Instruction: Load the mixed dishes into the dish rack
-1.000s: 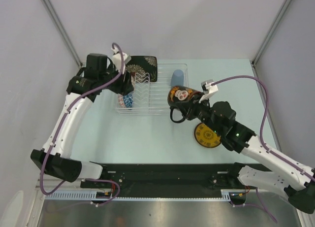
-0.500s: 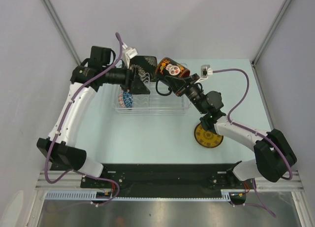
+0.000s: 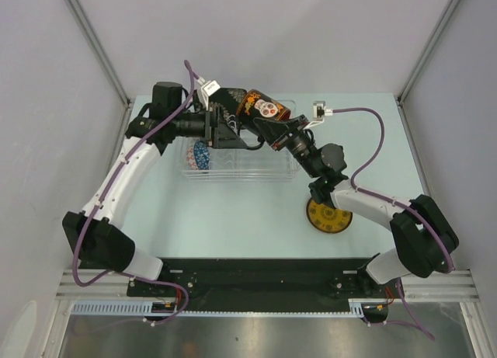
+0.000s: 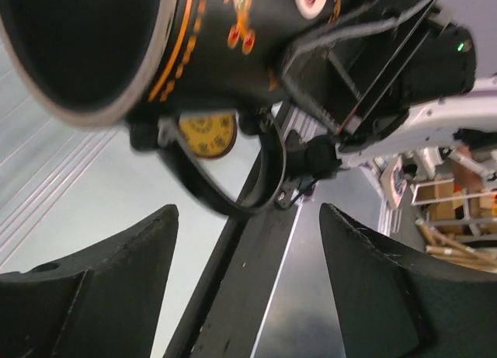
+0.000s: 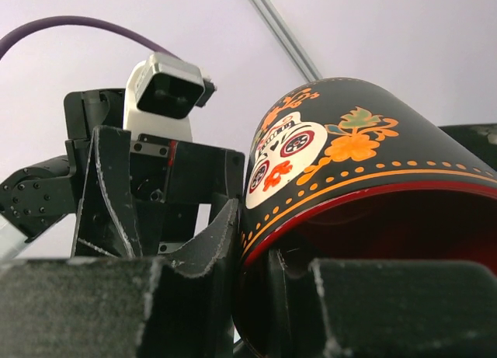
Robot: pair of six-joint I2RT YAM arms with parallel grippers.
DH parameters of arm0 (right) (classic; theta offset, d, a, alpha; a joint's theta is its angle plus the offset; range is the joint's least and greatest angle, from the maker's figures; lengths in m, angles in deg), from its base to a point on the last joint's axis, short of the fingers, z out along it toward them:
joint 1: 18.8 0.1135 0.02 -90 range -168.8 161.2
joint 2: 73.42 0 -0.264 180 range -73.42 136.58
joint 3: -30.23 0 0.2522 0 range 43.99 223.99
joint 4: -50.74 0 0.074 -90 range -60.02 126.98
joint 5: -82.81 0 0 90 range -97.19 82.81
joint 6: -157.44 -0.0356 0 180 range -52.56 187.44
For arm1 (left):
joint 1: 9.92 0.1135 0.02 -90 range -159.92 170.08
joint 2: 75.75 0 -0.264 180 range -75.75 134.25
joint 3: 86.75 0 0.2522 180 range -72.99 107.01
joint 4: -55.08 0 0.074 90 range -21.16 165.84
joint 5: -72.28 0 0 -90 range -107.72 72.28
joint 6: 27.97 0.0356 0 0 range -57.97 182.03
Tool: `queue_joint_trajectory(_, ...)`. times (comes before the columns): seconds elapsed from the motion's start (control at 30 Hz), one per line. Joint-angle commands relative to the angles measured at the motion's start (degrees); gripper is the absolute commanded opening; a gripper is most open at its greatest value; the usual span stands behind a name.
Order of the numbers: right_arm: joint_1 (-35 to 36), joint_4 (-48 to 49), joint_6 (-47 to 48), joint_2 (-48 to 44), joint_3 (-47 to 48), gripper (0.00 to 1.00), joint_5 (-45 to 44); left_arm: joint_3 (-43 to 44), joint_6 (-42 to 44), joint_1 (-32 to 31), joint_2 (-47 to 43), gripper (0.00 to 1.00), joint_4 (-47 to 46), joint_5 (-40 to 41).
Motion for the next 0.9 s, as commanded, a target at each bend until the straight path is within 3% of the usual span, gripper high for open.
queue_joint_trajectory(0.0, 0.85, 24.69, -1.9, -0.91, 5.72, 0.0, -0.9, -2.03, -11.12, -2.05, -1.57, 0.79, -13.67, -1.27)
queue_joint_trajectory(0.17, 1.29, 25.4, -3.92, 0.14, 6.77, 0.0, -0.64, -3.35, -11.21, -3.55, -1.39, 0.84, -13.49, 1.9)
queue_joint_trajectory(0.47, 2.17, 27.24, -10.33, 3.04, 8.79, 0.0, -1.52, -1.42, -12.35, -5.66, 0.01, 0.81, -14.55, 2.6)
queue_joint_trajectory(0.57, 2.69, 27.33, -11.04, 3.13, 8.88, 0.0, -2.13, -1.42, -13.06, -5.66, 0.01, 0.68, -15.25, 3.04)
queue_joint_trajectory(0.7, 3.39, 27.59, -12.09, 3.75, 9.06, 0.0, -3.19, -0.72, -15.6, -5.4, 0.01, 0.35, -16.31, 4.98)
queue_joint_trajectory(0.87, 4.1, 27.59, -13.86, 4.89, 9.15, 0.0, -4.07, 1.12, -16.84, -5.22, 0.45, 0.29, -15.78, 7.43)
